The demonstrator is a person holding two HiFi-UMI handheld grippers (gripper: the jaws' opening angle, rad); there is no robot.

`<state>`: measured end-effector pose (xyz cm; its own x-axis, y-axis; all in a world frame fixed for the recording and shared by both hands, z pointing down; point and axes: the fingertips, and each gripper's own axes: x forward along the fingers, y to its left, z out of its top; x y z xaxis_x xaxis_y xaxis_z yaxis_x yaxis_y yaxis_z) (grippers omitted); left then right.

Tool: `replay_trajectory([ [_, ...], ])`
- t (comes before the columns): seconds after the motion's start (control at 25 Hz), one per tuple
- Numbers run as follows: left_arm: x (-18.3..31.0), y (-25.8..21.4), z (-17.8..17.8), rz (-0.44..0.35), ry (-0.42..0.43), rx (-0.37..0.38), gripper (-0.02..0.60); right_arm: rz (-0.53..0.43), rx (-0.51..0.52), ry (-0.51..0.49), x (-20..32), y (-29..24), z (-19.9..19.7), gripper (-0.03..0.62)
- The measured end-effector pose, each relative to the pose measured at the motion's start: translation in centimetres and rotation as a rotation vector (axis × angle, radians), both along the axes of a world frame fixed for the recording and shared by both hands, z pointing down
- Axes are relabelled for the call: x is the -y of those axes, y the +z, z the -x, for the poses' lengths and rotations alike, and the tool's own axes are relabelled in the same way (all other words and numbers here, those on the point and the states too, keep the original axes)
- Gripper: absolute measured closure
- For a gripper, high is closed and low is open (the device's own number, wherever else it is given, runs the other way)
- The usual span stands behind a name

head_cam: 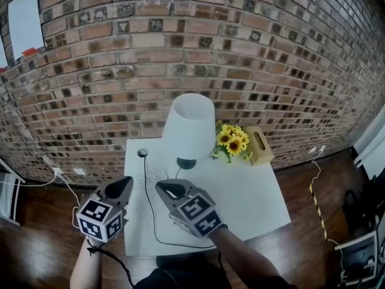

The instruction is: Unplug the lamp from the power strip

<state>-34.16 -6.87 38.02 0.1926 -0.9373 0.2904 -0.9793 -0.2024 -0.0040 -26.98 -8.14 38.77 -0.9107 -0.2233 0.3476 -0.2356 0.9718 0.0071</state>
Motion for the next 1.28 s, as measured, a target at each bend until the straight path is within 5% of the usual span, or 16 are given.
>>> replay_trajectory([
  [0.4, -0.6, -1.2, -3.3, 0.014, -0.123, -0.022, 0.558, 0.010, 0.031, -0.064, 0.2, -0.1, -4.9, 0.594],
  [0.92, -0.1, -1.9, -14.7, -0.015, -0.175, -0.087, 0.558, -0.033, -0.027, -0.150, -0.2, 1.0, -16.7, 0.594],
  [1.28, -2.2, -1.1, -17.9, 0.033, -0.223, -0.111, 0.558, 0.057, 0.017, -0.182, -1.1, 1.3, -19.8, 0.594],
])
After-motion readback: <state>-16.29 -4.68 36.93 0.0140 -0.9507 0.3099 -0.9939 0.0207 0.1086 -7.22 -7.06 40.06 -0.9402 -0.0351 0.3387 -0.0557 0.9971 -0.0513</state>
